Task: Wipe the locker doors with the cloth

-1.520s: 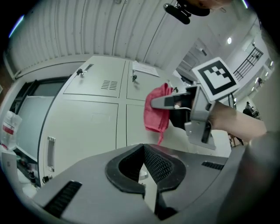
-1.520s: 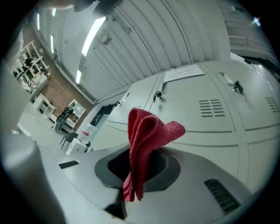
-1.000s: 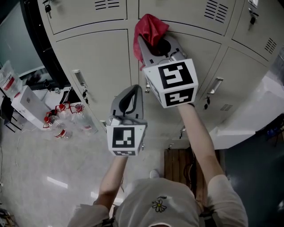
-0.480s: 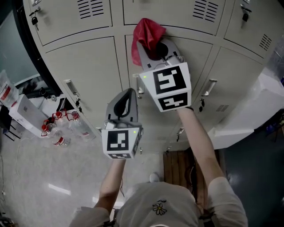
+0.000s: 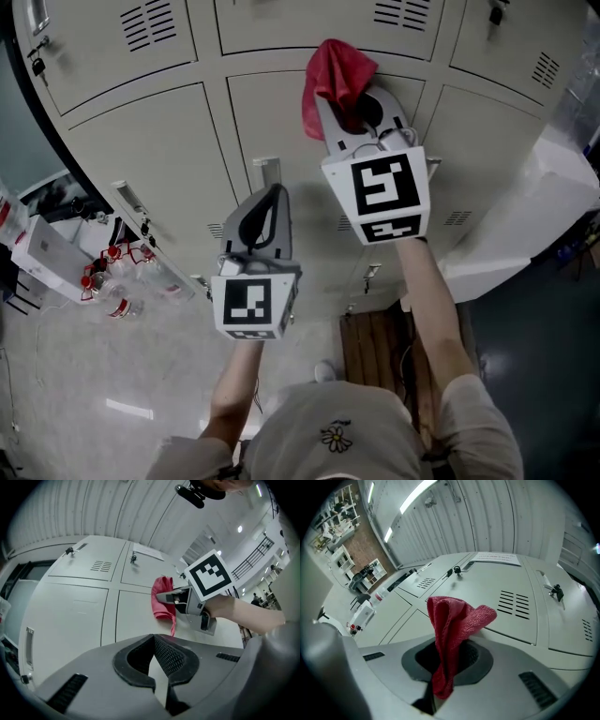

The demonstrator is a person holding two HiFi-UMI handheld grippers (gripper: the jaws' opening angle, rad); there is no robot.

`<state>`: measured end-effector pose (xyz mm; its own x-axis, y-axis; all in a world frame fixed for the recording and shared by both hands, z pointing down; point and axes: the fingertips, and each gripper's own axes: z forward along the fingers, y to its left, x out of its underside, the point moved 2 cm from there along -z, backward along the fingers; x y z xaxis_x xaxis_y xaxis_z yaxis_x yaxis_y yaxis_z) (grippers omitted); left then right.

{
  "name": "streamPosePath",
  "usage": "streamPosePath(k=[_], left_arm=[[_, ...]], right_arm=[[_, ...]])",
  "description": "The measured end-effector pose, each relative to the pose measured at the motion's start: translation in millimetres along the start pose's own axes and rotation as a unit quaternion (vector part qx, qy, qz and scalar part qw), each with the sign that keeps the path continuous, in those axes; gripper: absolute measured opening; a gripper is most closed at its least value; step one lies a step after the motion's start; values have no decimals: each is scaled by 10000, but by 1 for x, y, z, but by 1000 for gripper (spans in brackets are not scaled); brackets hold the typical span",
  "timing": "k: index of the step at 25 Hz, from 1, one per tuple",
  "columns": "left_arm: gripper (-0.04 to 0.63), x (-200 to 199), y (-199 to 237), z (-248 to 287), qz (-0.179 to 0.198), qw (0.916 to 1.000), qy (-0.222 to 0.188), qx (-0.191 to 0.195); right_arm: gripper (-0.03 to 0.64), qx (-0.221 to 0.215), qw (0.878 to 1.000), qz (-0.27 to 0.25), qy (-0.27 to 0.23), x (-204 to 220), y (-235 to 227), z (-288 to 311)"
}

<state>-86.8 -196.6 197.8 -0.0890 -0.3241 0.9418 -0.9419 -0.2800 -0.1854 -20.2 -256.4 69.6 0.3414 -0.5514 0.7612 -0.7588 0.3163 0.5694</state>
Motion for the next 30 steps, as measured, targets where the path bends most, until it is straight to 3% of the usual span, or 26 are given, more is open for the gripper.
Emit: streamPosePath(k=[18, 30], left_arm=[[17, 1, -11, 19, -121, 9996, -47, 235], [17, -3, -10, 15, -13, 9998, -22, 182]], right_arm=[[38, 1179, 9914, -208, 536, 52, -104, -60], [38, 1375, 9875, -357, 687, 61, -123, -71]])
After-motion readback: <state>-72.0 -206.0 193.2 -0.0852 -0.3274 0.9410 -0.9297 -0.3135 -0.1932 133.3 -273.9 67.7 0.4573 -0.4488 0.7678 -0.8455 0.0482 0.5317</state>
